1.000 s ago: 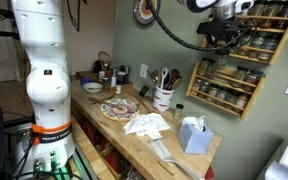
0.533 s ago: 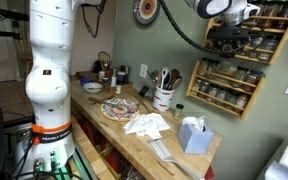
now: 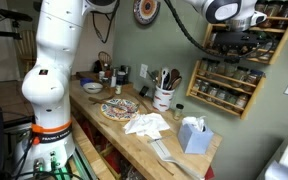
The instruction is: Pick up two jars from the right side of the counter and put them on the second bottom shelf
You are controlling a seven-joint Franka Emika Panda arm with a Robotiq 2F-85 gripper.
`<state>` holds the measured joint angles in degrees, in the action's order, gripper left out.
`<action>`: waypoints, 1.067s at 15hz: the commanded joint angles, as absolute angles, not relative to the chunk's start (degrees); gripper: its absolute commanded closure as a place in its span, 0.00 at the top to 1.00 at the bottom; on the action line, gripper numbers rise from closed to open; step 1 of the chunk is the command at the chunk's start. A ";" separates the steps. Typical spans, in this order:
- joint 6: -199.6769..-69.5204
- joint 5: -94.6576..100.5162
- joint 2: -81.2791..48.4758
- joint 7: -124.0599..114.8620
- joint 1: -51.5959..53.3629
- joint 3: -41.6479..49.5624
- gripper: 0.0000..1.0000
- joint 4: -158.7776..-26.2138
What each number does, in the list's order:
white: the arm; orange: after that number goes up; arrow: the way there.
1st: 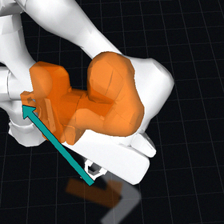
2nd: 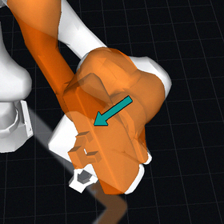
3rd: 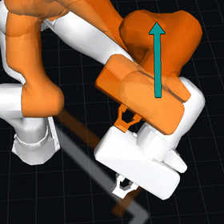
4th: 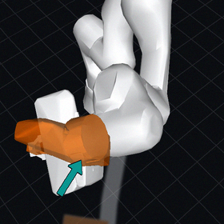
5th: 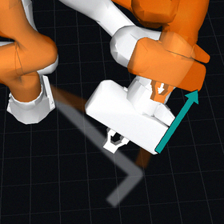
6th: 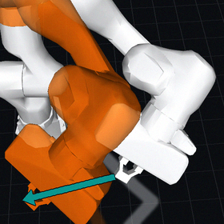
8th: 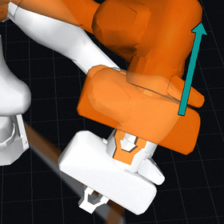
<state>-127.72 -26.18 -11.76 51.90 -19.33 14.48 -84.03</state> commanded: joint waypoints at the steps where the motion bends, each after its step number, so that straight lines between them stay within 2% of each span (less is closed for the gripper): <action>1: -125.56 -28.10 -14.32 53.44 -21.96 12.24 0.31 -80.10; 16: -123.12 -23.92 -17.84 52.85 -22.35 11.43 0.31 -77.18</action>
<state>-124.65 -25.43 -16.83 52.28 -22.19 11.06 -78.85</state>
